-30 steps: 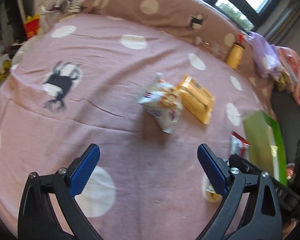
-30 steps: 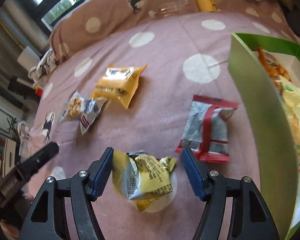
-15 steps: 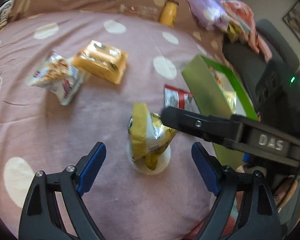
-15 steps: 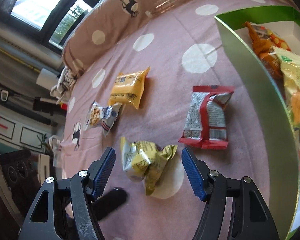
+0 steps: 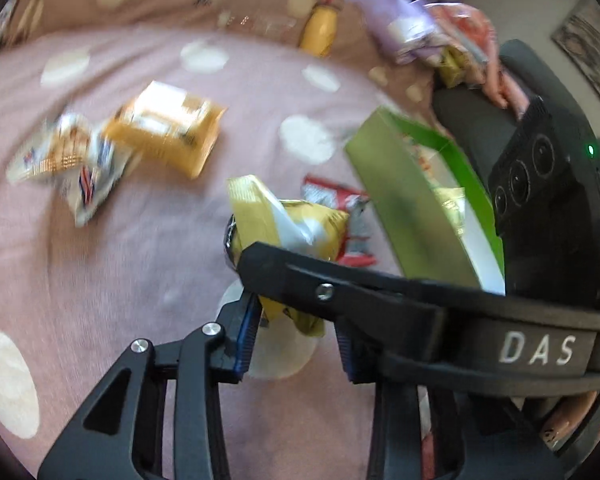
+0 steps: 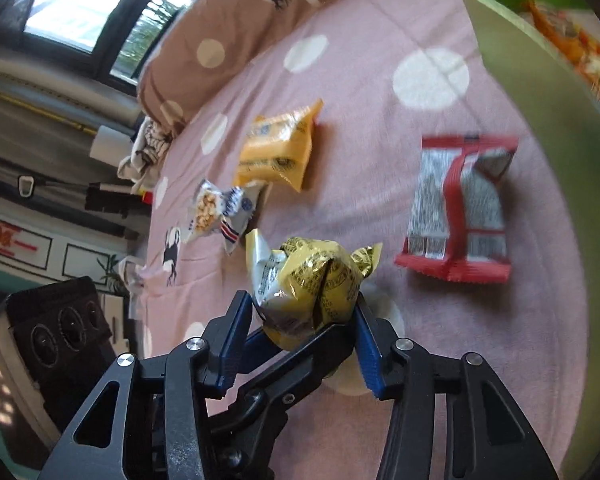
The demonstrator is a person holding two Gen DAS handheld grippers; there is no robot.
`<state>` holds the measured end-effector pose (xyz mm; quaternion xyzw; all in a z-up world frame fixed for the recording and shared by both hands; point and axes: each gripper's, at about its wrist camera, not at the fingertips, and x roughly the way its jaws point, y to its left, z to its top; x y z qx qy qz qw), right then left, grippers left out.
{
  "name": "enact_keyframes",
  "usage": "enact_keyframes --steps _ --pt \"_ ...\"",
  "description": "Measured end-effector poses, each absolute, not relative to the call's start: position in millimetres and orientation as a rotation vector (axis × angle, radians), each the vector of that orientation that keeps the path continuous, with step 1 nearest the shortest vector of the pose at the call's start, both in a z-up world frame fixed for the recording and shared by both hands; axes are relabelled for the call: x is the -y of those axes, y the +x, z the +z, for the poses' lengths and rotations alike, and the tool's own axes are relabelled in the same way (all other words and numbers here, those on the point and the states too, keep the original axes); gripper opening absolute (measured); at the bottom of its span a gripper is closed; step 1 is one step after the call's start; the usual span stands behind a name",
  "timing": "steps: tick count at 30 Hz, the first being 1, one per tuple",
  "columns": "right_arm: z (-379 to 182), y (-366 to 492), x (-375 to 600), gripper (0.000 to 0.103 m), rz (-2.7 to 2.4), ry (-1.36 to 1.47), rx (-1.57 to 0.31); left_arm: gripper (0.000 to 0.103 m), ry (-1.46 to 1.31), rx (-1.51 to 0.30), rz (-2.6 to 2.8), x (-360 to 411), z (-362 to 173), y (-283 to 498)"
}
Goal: Organize snacks
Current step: 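Carry the yellow foil packet over the green box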
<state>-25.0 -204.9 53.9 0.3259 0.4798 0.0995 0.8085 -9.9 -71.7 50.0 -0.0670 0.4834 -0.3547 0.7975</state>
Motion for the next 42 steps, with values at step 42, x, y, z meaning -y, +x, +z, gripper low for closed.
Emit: enact_keyframes --steps 42 --pt "123.7 -115.1 334.1 0.049 -0.145 0.829 -0.615 0.029 0.067 -0.799 -1.112 215.8 115.9 -46.7"
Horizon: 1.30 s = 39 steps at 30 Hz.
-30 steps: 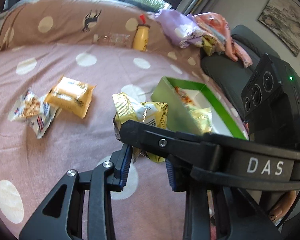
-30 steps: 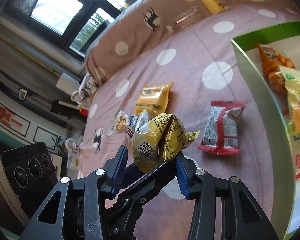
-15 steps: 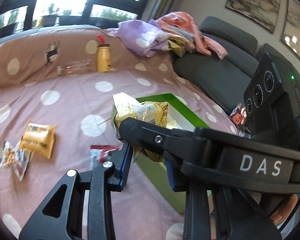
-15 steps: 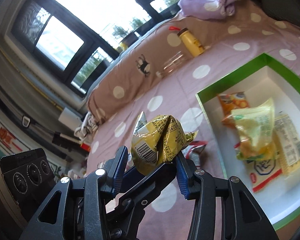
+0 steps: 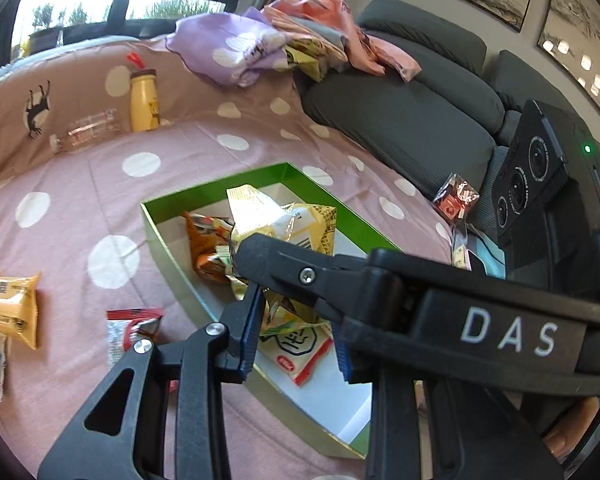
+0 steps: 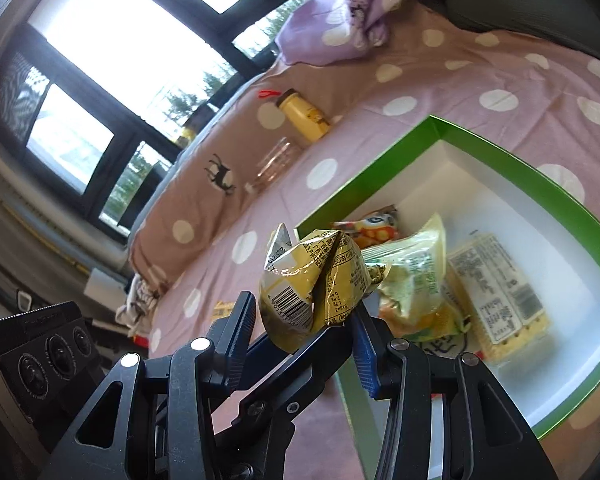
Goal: Organize snacks
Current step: 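Carry the yellow foil packet over the green box, then open the right gripper to drop the foil packet and withdraw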
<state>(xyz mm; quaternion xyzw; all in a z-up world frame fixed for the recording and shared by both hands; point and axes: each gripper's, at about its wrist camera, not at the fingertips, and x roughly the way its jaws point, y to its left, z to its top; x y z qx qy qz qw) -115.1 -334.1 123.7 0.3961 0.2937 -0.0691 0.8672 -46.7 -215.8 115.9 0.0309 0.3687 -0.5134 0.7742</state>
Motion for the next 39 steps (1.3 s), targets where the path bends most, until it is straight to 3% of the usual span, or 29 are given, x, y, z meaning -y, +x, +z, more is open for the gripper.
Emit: enact_keyframes --steps 24,27,30,33,35,39 --pt "90.4 -120.2 370.3 0.049 -0.292 0.932 -0.711 0.031 0.065 -0.965 -1.126 258.0 84.1 -43.5" --pt "93.3 -119.8 368.5 0.049 -0.319 0.909 -0.704 0.039 0.047 -0.975 -1.104 251.3 85.6 -41.8" --pt "102.6 -119.7 363.2 0.051 -0.342 0.864 -0.673 0.053 0.053 -0.936 -1.046 235.2 94.5 -41.9" --pt "113.7 -119.3 353.6 0.06 -0.323 0.816 -0.627 0.066 0.045 -0.897 -0.987 205.5 106.0 -40.1" --pt "119.9 -118.1 345.8 0.072 -0.302 0.792 -0.599 0.081 0.017 -0.873 -0.921 175.7 114.1 -36.8" --pt "133.8 -111.6 320.8 0.077 -0.236 0.724 -0.546 0.083 -0.037 -0.849 -0.716 112.5 120.4 -26.7"
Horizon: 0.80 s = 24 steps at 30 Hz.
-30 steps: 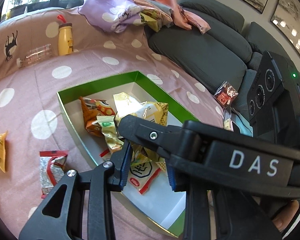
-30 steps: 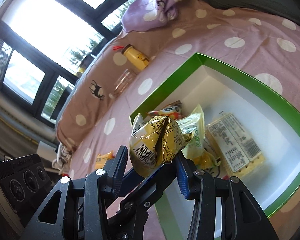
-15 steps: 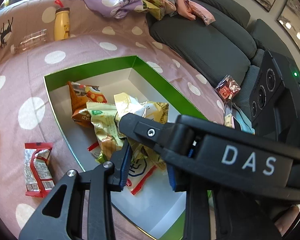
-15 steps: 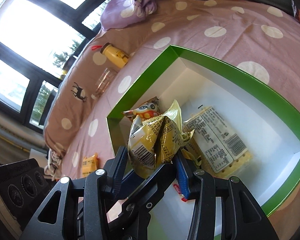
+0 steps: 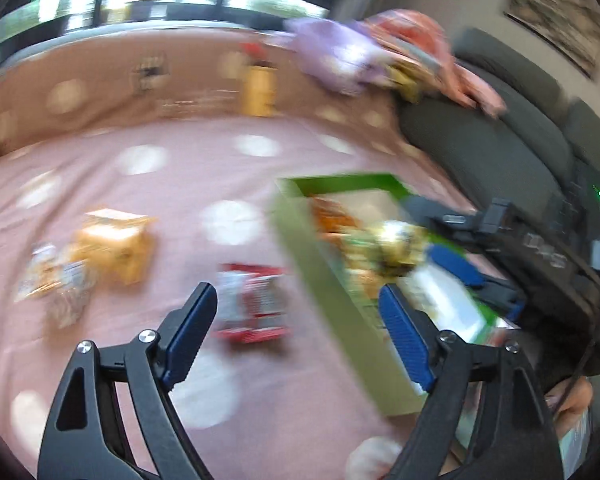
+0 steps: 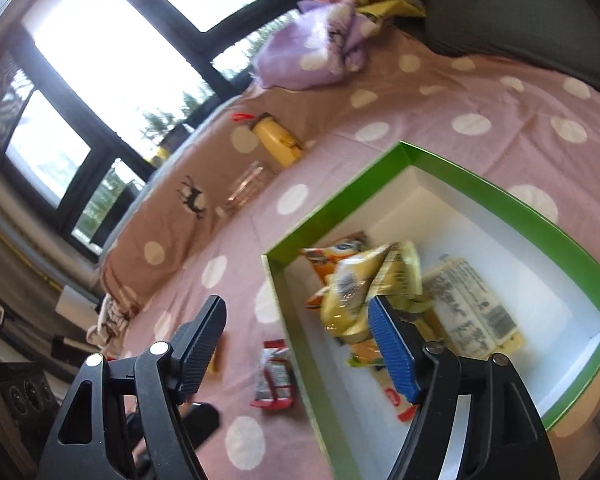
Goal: Organize snacks
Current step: 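Open the right gripper to drop the foil packet and withdraw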
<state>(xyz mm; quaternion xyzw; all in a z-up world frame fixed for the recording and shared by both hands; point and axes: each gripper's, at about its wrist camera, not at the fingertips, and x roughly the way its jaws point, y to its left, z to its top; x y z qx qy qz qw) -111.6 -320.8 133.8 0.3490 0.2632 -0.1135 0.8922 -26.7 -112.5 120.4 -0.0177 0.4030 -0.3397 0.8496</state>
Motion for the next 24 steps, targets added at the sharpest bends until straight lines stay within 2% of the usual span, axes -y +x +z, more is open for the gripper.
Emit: enact_keyframes --steps 2,14,24 --pt "137.6 -109.7 309.4 0.081 -0.208 0.696 -0.531 0.084 -0.06 -0.84 -0.625 87.3 117.7 -23.4" --pt "129.8 -68.0 235.4 0.081 -0.076 0.531 -0.604 0.085 -0.113 -0.906 -0.214 -23.0 70.5 5.8" --pt "108.5 -42.7 200.0 0.081 -0.05 0.469 -0.716 0.084 -0.235 -0.952 -0.131 -59.2 60.2 14.4"
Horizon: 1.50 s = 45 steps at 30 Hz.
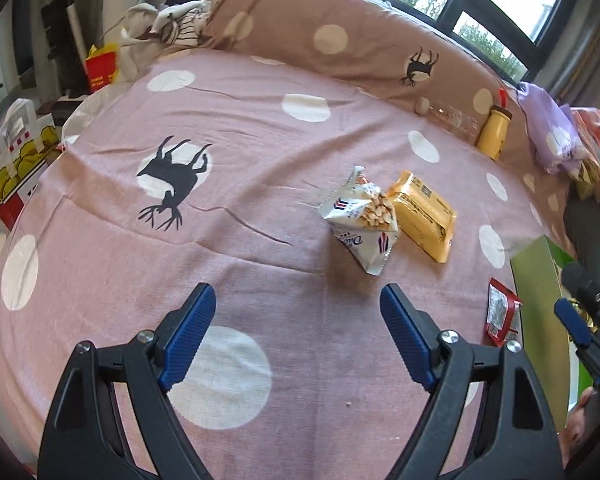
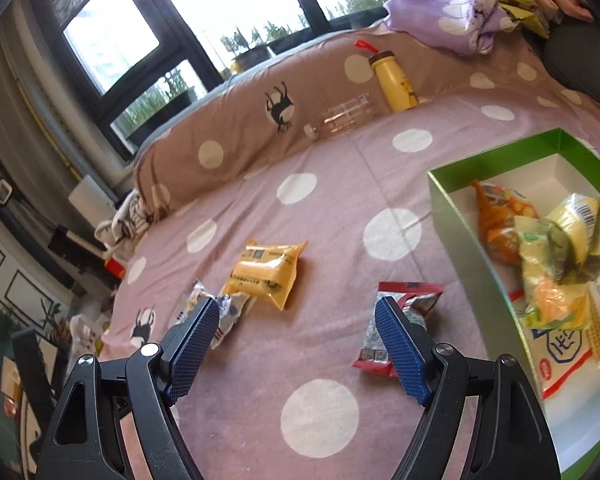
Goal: Organize snacks
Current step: 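Open the right gripper to drop the foil packet and withdraw, then lower the right gripper onto the yellow cake packet and grasp it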
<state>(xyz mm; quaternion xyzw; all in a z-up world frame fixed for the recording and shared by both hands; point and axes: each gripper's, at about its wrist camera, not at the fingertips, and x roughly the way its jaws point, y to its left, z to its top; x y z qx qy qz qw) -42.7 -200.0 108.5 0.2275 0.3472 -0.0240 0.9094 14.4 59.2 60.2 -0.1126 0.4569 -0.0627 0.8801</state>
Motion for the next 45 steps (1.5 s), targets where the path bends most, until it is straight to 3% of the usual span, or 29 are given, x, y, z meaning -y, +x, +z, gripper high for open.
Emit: enact_keyframes --steps 16,27,45 --pt "106.0 -16.2 170.2 0.081 -0.033 0.404 -0.792 0.085 -0.257 -0.967 -0.15 -60.9 59.2 16.6" --pt "68.4 86.7 152.6 0.081 -0.019 0.427 -1.095 0.084 -0.171 -1.007 -0.163 -43.2 55.3 17.4" --pt "44.6 129.0 126.5 0.081 -0.044 0.189 -1.079 0.085 -0.107 -1.057 -0.172 -29.8 47.7 18.8"
